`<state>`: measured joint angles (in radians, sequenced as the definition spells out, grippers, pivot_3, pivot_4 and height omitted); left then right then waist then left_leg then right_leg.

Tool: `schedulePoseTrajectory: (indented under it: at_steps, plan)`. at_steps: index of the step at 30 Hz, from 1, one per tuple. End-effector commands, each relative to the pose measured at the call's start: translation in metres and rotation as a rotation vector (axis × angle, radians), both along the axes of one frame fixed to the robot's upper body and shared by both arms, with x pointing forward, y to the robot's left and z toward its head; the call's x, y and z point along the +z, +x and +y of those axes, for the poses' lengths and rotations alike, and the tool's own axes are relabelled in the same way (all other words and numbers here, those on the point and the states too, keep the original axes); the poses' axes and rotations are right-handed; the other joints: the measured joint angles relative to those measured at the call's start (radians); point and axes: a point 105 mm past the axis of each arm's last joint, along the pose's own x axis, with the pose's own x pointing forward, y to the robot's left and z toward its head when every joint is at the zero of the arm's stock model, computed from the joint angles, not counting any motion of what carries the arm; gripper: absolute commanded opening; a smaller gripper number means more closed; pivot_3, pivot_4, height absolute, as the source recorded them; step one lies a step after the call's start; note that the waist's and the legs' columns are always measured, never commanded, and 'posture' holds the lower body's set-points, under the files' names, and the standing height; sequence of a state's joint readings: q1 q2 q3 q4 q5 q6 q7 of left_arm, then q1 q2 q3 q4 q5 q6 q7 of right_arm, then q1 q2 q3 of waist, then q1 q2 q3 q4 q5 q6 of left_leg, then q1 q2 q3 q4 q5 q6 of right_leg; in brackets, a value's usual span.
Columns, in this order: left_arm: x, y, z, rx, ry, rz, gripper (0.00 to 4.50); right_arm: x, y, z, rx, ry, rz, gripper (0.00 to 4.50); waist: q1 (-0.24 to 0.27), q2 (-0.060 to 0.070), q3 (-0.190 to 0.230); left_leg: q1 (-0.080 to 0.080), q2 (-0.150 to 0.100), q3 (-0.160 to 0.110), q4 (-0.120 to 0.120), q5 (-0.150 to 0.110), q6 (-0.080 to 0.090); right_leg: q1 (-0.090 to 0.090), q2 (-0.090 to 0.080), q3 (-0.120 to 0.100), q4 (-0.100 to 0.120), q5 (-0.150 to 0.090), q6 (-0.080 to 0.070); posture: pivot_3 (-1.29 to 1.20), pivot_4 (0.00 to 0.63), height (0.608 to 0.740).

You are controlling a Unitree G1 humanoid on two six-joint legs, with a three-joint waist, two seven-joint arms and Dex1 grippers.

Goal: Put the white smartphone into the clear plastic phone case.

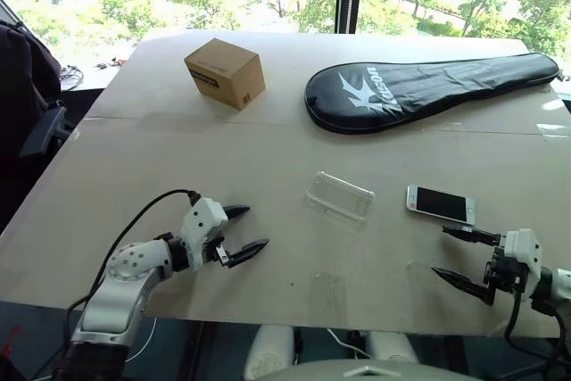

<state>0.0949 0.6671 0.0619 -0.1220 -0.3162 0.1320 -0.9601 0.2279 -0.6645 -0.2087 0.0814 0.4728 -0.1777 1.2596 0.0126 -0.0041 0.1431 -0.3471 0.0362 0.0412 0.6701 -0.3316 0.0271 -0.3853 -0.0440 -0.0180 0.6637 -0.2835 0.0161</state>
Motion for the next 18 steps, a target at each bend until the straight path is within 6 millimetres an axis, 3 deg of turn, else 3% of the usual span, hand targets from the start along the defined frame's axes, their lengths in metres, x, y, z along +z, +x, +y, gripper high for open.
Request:
schedulePoseTrajectory:
  at_steps: [1, 18]
  plan:
    - [-0.0071, -0.0010, 0.0034, 0.012, 0.020, 0.024, 4.48, 0.0086, 0.0021, -0.0028, -0.001, -0.012, -0.037, 4.50, 0.000, 0.000, 0.000, 0.000, 0.000, 0.000, 0.000, 0.000, 0.000, 0.000, 0.000, 0.000, 0.000, 0.000, 0.000, 0.00, 0.150, 0.738]
    - [0.0026, 0.0039, -0.0065, -0.096, -0.011, -0.009, 4.48, 0.0099, 0.0014, 0.0049, -0.002, 0.008, -0.056, 4.50, 0.002, 0.000, 0.000, 0.000, 0.000, 0.000, 0.001, 0.000, 0.000, 0.000, 0.001, 0.000, 0.000, 0.000, 0.000, 0.00, 0.150, 0.738]
